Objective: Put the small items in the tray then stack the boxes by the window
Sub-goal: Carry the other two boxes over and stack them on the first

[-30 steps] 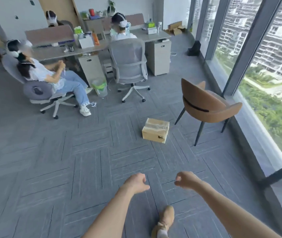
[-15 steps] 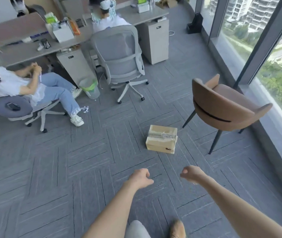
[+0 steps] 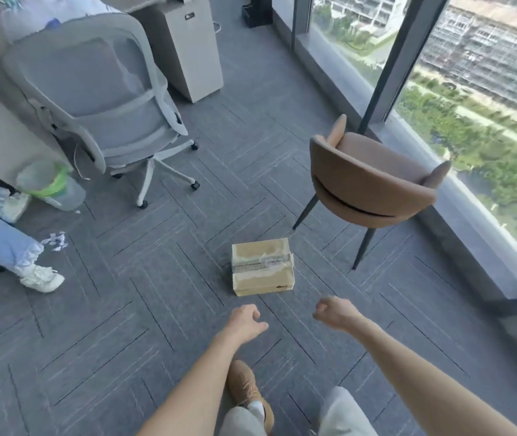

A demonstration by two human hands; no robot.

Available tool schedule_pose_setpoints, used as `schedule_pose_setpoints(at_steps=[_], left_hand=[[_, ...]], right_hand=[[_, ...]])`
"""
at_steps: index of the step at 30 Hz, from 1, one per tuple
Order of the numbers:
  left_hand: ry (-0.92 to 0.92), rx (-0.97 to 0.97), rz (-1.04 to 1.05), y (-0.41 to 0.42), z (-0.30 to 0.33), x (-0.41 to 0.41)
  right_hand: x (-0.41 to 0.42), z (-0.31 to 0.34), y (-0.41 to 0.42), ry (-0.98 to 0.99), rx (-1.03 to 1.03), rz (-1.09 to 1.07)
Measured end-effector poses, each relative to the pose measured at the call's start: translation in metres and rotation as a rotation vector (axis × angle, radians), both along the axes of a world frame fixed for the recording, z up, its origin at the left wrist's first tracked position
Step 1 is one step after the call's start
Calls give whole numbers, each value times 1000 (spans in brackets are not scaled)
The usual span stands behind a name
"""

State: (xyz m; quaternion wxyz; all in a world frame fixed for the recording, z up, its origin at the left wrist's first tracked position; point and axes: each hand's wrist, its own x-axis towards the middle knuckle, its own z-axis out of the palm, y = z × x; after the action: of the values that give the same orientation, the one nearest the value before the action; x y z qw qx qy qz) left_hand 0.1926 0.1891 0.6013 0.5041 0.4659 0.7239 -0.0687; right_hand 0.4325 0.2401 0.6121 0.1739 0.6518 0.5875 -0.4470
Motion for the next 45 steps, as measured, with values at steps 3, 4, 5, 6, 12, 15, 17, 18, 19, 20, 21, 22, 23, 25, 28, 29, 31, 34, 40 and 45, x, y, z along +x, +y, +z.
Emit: schedule_pose_setpoints(at_steps=[3, 4, 5, 6, 12, 15, 17, 18, 19, 20, 21, 22, 23, 25, 28, 29, 31, 34, 40, 45], left_hand=[[17, -57, -10, 14, -40, -21], [24, -79, -20, 16, -54, -26], [28, -95, -31, 18, -69, -31], [30, -108, -36, 19, -83, -35], [38, -135, 60, 40, -199, -50], [33, -117, 65, 53, -273, -55], [32, -107, 66, 60, -327, -60], [34, -106, 72, 62, -354, -62], [38, -105, 77, 65, -381, -65], [41, -103, 87, 68, -408, -69], [42, -94, 98, 71, -435, -72], [41, -84, 114, 76, -461, -75], [41, -73, 131, 79, -487, -78], [50, -50, 150, 86, -535, -84], [98, -18, 189, 93, -593, -89], [103, 3, 231, 96, -608, -90], [58, 62, 363, 102, -636, -94], [-23, 155, 482, 114, -668, -99], [-183, 184, 670, 122, -685, -112], [-292, 259, 682, 130, -674, -124]], right_hand=[[-11, -44, 14, 0, -35, -50], [-13, -61, 17, -2, -48, -60], [-14, -77, 20, -2, -67, -69], [-16, -94, 21, -3, -88, -75], [-16, -212, 42, 32, -122, -146], [-15, -287, 59, 42, -120, -195], [-17, -342, 73, 52, -97, -220], [-18, -369, 81, 53, -85, -228], [-20, -396, 87, 55, -76, -232], [-22, -422, 93, 58, -68, -232], [-24, -448, 99, 59, -59, -233], [-27, -473, 104, 56, -53, -234], [-30, -498, 108, 48, -43, -232], [-35, -545, 115, 39, -15, -232], [-39, -605, 123, 64, 7, -257], [-39, -621, 125, 91, 24, -289], [-38, -648, 129, 174, 69, -409], [-33, -681, 140, 285, 131, -527], [-43, -693, 147, 385, 131, -553], [-39, -694, 156, 530, 199, -562]])
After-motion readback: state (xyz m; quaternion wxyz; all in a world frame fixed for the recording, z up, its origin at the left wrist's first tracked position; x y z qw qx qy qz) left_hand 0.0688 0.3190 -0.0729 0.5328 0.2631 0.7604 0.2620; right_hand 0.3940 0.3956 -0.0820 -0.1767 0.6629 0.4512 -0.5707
